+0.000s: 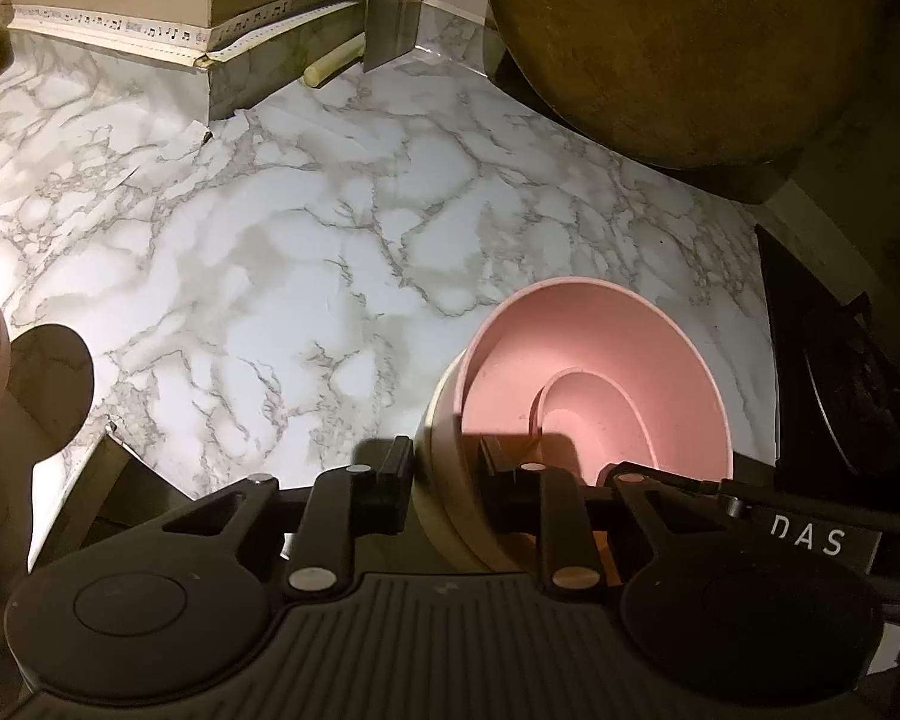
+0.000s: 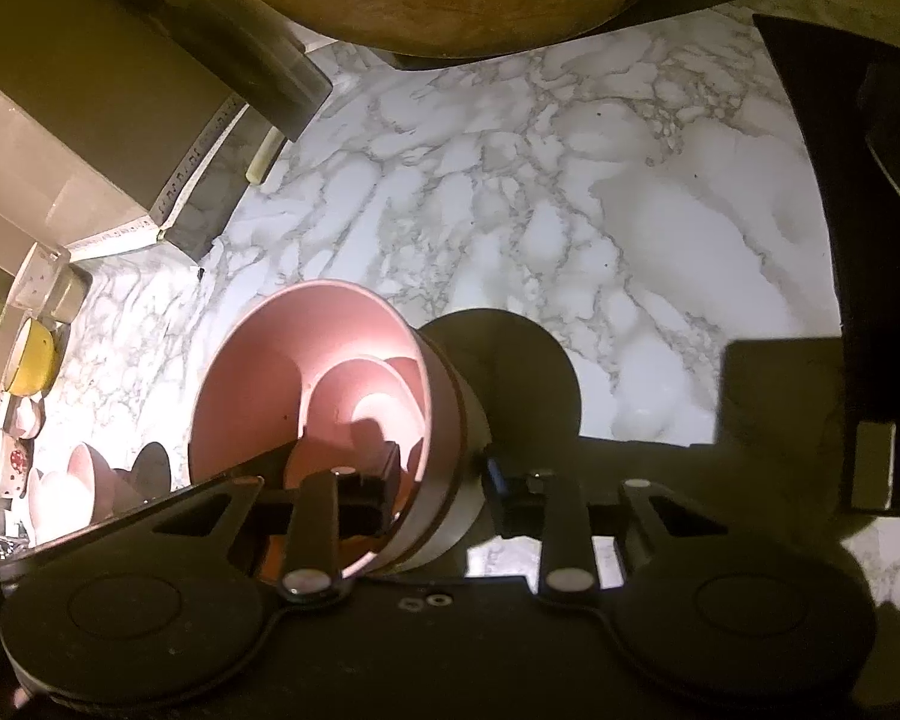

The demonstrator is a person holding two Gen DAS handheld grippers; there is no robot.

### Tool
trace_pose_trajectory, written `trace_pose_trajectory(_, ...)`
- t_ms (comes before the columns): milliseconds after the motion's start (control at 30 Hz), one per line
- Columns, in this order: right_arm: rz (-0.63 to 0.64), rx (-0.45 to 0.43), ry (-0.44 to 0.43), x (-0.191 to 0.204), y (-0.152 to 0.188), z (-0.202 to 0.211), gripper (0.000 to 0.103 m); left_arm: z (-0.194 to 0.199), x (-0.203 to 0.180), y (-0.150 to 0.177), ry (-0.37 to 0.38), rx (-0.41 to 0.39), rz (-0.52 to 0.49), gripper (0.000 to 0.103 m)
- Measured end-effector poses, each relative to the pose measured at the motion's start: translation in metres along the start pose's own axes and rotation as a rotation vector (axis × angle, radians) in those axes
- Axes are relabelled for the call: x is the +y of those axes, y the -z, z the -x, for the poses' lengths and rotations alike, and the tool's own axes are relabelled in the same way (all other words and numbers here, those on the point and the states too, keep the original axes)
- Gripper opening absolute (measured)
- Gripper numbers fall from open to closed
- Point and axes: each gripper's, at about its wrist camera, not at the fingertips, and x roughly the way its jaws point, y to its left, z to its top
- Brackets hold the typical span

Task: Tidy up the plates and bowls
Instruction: 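Lift the stacked bowls with both tools and carry them over the pink bear plate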

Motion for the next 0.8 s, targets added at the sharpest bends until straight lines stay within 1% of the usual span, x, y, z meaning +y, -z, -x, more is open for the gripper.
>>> trace_pose_trajectory(100,0.013,-0.004,0.013,0.003,0.001,0.001,0.027,0.002,-0.001,0.001,-0.013,0.001,-0.001,0.019)
trace_pose_trajectory(400,0.060,-0.028,0.023,0.020,-0.001,0.011,0.026,0.021,0.006,-0.002,-0.013,-0.019,0.008,0.019)
trace_pose_trajectory(533,0.084,-0.040,0.016,0.033,-0.003,0.017,0.026,0.033,0.013,-0.007,-0.012,-0.035,0.017,0.019)
trace_pose_trajectory(800,0.141,-0.033,-0.013,0.069,-0.003,0.023,0.026,0.063,0.036,-0.012,-0.050,-0.067,0.040,0.019)
